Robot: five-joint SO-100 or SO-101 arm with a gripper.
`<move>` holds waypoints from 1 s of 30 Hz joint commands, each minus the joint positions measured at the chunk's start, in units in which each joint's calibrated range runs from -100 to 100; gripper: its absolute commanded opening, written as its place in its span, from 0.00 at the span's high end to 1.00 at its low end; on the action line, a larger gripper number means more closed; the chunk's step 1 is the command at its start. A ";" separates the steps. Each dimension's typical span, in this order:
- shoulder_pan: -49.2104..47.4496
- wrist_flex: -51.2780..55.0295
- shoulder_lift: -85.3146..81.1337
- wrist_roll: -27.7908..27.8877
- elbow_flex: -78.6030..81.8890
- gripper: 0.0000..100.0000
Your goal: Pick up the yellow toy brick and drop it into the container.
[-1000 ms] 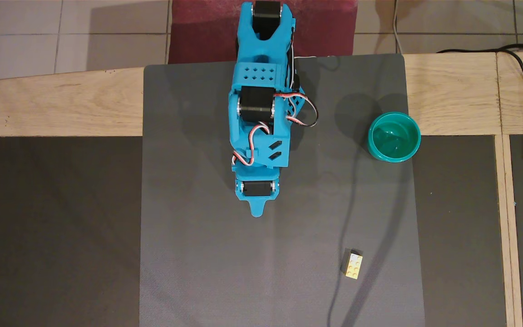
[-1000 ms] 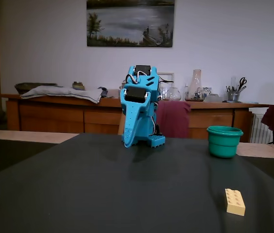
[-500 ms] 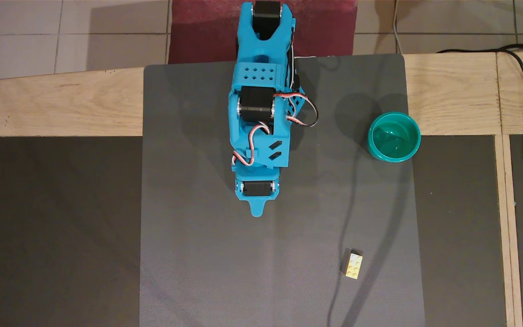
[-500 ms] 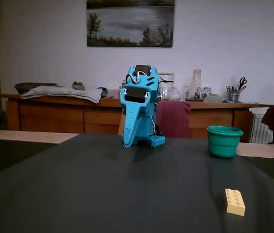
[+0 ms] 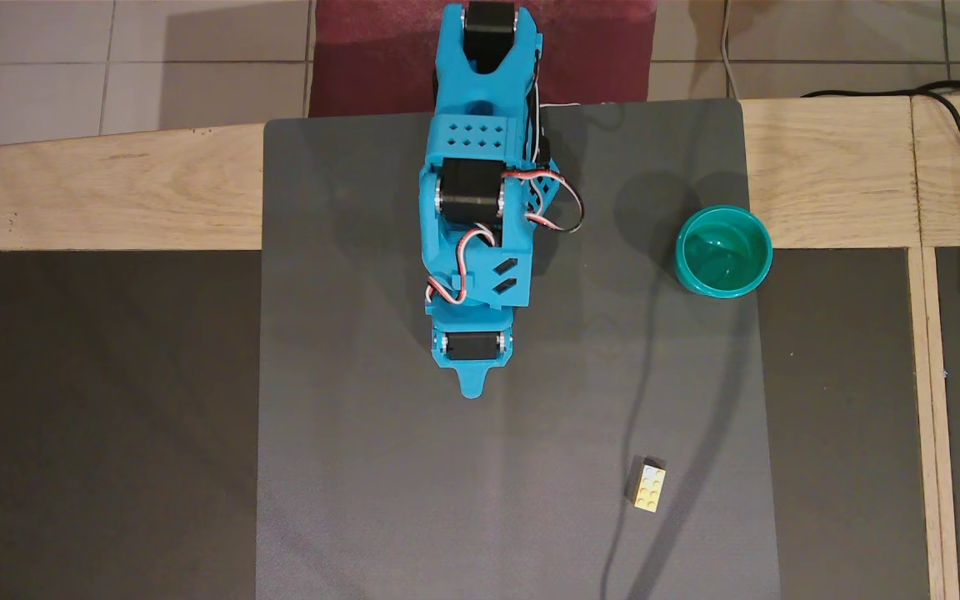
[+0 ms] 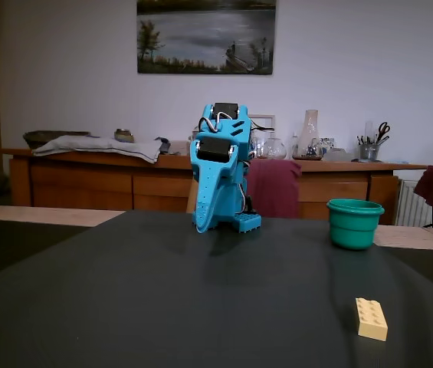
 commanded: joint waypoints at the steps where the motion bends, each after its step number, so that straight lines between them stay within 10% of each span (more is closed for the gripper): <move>1: -0.19 0.20 -0.35 0.29 -0.43 1.00; 30: -16.90 10.78 13.06 11.63 -25.07 1.00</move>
